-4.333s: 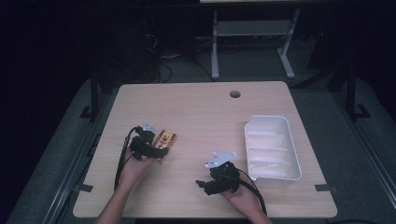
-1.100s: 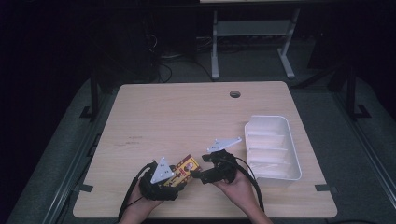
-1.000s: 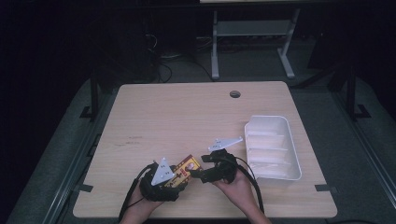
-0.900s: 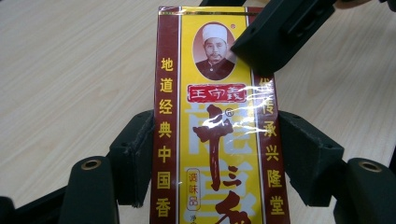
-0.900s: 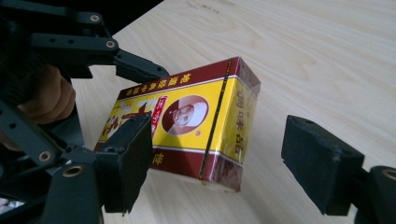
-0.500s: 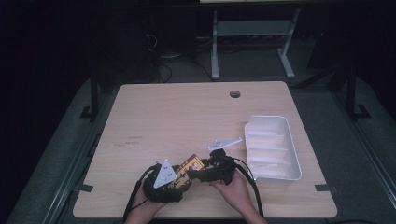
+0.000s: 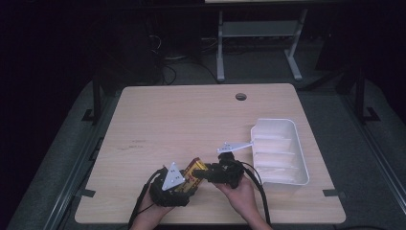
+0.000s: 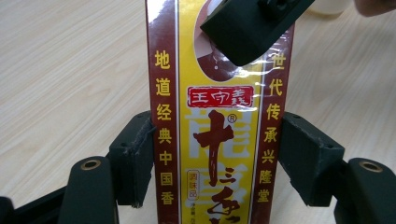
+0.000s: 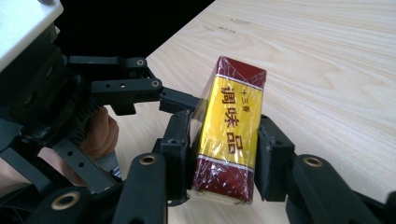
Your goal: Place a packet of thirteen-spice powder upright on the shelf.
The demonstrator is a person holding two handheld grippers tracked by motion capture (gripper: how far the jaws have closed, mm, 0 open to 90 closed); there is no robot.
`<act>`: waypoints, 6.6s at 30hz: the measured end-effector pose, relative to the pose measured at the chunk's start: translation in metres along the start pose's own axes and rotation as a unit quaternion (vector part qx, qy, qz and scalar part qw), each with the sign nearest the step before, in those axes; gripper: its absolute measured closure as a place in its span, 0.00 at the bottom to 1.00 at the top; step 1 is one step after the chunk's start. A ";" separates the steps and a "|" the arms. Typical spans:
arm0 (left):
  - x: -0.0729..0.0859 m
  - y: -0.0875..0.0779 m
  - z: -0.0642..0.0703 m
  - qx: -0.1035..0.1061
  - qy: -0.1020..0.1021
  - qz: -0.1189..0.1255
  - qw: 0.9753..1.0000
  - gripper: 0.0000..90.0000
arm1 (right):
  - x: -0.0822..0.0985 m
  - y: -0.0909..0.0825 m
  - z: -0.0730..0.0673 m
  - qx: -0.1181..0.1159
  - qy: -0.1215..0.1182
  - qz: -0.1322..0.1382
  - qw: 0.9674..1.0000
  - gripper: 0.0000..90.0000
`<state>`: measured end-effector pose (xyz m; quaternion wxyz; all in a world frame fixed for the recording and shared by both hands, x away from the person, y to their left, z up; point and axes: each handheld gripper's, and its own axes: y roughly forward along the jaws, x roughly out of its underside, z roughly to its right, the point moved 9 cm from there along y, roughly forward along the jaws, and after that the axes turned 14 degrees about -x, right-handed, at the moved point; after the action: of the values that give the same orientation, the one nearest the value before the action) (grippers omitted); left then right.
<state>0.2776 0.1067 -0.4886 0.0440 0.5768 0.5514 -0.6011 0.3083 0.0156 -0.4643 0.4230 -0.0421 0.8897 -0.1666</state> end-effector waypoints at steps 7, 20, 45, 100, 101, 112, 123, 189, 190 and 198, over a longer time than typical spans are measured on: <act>0.000 0.003 -0.001 -0.004 -0.002 0.000 1.000 0.34 | -0.003 0.000 -0.003 0.003 -0.015 0.005 1.000 0.75; 0.004 0.002 -0.008 0.019 -0.023 -0.001 1.000 0.31 | -0.011 -0.017 0.001 0.058 -0.069 -0.008 0.996 0.75; 0.028 0.001 -0.052 0.047 -0.100 -0.030 0.993 0.25 | -0.035 -0.075 -0.013 0.025 -0.180 -0.148 0.972 0.75; 0.037 -0.004 -0.090 0.038 -0.157 -0.016 0.987 0.25 | -0.032 -0.201 0.006 0.038 -0.228 -0.213 0.949 0.75; 0.037 -0.004 -0.089 0.039 -0.158 -0.017 0.986 0.25 | -0.031 -0.202 0.006 0.038 -0.226 -0.214 0.950 0.75; 0.038 -0.003 -0.088 0.044 -0.159 -0.019 0.986 0.25 | -0.020 -0.213 0.008 0.038 -0.222 -0.211 0.951 0.75; 0.039 -0.002 -0.087 0.046 -0.162 -0.020 0.986 0.24 | -0.005 -0.212 0.022 0.038 -0.207 -0.216 0.954 0.75; 0.038 -0.003 -0.091 0.044 -0.170 -0.017 0.984 0.24 | 0.005 -0.187 0.012 0.057 -0.169 -0.166 0.970 0.46; 0.039 -0.003 -0.091 0.045 -0.170 -0.018 0.984 0.24 | 0.004 -0.184 0.010 0.057 -0.169 -0.164 0.970 0.45; 0.039 -0.003 -0.091 0.044 -0.167 -0.018 0.985 0.24 | 0.001 -0.165 0.003 0.056 -0.162 -0.148 0.974 0.43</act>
<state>0.3217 0.1957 -0.4910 0.0992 0.4592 0.5198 -0.7135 0.2991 -0.1406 -0.4121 0.5336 -0.1758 0.7828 -0.2677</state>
